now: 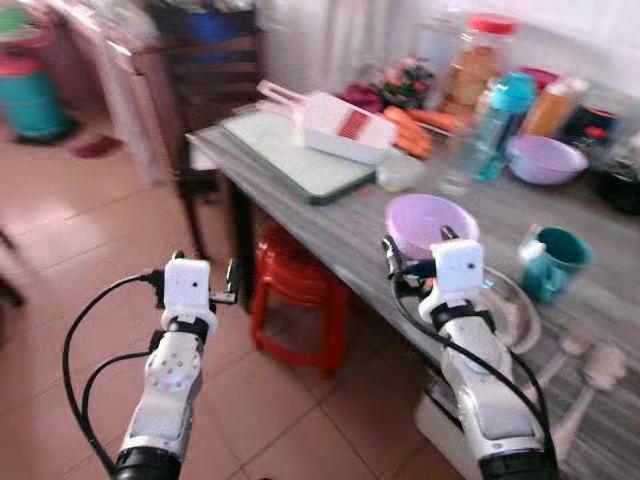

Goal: Setting the table

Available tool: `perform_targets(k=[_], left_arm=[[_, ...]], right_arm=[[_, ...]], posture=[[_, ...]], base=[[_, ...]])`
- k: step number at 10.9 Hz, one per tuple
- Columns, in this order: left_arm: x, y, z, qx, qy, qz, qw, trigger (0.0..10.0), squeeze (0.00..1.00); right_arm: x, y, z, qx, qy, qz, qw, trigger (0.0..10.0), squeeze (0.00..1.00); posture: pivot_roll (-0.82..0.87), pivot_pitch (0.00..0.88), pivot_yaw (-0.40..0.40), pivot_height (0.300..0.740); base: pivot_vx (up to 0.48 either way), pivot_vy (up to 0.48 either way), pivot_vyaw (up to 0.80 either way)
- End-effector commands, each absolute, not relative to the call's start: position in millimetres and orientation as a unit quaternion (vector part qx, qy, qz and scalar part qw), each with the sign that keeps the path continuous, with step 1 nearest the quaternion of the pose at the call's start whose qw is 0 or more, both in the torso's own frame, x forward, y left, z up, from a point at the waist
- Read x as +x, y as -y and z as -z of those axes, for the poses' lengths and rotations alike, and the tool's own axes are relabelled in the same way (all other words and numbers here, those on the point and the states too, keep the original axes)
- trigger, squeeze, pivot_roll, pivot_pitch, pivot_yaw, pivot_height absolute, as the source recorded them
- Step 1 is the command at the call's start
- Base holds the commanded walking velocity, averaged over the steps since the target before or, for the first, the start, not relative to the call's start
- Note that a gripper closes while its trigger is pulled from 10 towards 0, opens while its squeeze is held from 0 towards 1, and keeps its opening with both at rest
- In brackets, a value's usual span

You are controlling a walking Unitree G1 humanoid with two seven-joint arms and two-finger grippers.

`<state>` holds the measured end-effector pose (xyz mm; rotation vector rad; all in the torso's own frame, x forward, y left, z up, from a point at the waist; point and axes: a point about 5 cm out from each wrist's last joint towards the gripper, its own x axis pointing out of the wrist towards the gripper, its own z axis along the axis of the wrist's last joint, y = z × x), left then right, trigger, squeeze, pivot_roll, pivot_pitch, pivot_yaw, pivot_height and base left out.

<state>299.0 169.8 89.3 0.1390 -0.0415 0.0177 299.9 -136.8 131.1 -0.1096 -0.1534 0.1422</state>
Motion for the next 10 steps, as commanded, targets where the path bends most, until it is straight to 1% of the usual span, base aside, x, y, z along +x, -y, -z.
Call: perform_targets(k=[1, 2, 4, 7, 9, 10], left_arm=[[301.1, -169.3, -85.8, 0.073, 0.005, -0.017, 0.997, 10.0, 0.00], [302.1, -172.6, -84.5, 0.066, -0.005, -0.038, 0.997, 10.0, 0.00], [302.4, -174.6, -84.3, 0.069, -0.005, -0.029, 0.997, 10.0, 0.00], [303.0, -176.0, -83.4, 0.063, -0.014, -0.048, 0.997, 10.0, 0.00], [304.4, -173.2, -82.1, 0.059, -0.023, -0.027, 0.998, 10.0, 0.00], [303.4, -174.8, -80.0, 0.073, -0.024, -0.029, 0.997, 10.0, 0.00]], right_arm=[[299.4, 137.0, -133.5, -0.045, 0.078, -0.072, 0.993, 10.0, 0.00], [299.4, 135.9, -133.2, -0.038, 0.076, -0.073, 0.994, 10.0, 0.00], [297.8, 130.6, -134.2, -0.025, 0.078, -0.080, 0.993, 10.0, 0.00], [297.0, 127.6, -133.6, -0.012, 0.076, -0.081, 0.994, 10.0, 0.00], [296.4, 128.1, -133.3, -0.003, 0.074, -0.078, 0.994, 10.0, 0.00], [295.9, 127.7, -131.9, 0.009, 0.074, -0.080, 0.994, 10.0, 0.00]], posture=[[0.03, 0.000, -0.047, 0.740], [0.04, 0.000, -0.045, 0.740], [0.04, 0.000, -0.039, 0.740], [0.04, 0.000, -0.031, 0.740], [0.04, 0.000, -0.029, 0.740], [0.05, 0.000, -0.022, 0.740]], base=[[0.000, 0.000, 0.80], [0.000, 0.000, 0.80], [0.000, 0.000, 0.80], [0.000, 0.000, 0.80], [0.000, 0.000, 0.80], [0.000, 0.000, 0.00]])
